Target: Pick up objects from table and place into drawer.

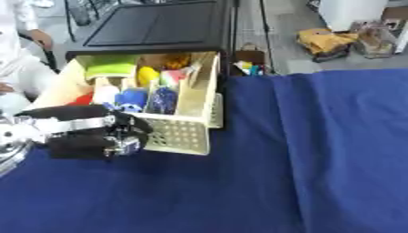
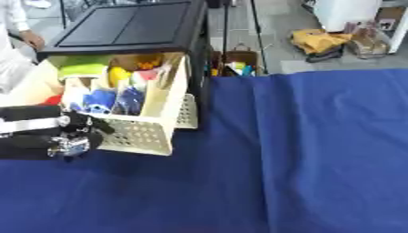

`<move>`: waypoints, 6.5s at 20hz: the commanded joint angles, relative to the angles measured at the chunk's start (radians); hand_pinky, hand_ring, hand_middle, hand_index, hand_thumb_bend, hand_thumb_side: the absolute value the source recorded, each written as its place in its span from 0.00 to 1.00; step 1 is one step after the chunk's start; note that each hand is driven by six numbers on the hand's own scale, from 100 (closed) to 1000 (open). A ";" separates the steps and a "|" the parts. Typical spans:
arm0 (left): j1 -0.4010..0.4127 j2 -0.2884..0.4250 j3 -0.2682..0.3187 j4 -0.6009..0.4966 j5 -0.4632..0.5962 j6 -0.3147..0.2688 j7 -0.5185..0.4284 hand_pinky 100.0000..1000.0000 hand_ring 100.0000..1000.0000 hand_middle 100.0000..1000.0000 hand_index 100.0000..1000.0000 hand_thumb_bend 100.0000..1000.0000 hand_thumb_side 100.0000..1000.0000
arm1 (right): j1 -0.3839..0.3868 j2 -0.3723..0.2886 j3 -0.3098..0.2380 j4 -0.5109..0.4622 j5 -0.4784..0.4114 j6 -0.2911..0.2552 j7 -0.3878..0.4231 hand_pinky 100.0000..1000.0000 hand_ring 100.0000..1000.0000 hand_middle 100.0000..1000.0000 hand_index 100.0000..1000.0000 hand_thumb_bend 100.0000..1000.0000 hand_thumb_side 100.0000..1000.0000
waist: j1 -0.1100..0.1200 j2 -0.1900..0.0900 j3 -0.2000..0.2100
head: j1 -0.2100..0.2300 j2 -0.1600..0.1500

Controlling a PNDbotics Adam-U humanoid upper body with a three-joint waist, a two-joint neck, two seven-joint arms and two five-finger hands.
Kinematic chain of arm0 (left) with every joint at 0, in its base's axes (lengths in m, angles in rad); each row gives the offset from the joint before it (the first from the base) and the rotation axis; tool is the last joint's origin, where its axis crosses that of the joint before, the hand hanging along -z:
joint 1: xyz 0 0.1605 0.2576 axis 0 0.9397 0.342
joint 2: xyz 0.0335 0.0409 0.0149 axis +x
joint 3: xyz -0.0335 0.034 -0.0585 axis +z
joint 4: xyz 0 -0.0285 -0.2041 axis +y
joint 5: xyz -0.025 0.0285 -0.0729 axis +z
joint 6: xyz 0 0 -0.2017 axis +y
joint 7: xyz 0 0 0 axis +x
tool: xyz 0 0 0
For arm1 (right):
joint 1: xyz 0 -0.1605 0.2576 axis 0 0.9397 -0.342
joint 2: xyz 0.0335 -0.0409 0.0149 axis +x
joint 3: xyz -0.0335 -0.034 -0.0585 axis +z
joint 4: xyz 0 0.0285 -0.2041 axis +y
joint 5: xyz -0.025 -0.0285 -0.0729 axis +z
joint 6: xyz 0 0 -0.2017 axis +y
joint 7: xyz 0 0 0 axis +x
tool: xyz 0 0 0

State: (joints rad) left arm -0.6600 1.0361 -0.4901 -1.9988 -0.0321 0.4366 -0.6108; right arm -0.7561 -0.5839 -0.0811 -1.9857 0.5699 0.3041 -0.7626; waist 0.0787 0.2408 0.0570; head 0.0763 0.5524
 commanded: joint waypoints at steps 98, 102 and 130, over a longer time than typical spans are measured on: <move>0.040 0.028 0.094 -0.001 -0.061 0.023 0.132 0.04 0.43 0.77 0.90 0.00 1.00 | -0.020 -0.005 -0.020 -0.014 -0.027 0.030 -0.021 0.81 0.83 0.56 0.71 0.00 1.00 | 0.002 0.037 -0.036 | 0.011 -0.061; 0.040 0.029 0.102 -0.001 -0.070 0.019 0.143 0.04 0.43 0.77 0.90 0.00 1.00 | -0.020 -0.005 -0.021 -0.014 -0.027 0.030 -0.022 0.81 0.83 0.56 0.71 0.00 1.00 | 0.003 0.037 -0.036 | 0.010 -0.064; -0.013 -0.005 0.117 -0.001 -0.081 0.045 0.161 0.04 0.43 0.75 0.93 0.00 1.00 | -0.025 -0.005 -0.022 -0.014 -0.029 0.034 -0.022 0.81 0.83 0.55 0.71 0.00 1.00 | 0.009 0.053 -0.046 | 0.017 -0.078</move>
State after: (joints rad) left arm -0.6534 1.0152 -0.3854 -1.9936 -0.1155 0.4759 -0.4508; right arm -0.7650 -0.5760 -0.0930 -1.9857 0.5521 0.3190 -0.7683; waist 0.0892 0.3138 0.0117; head 0.0894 0.4864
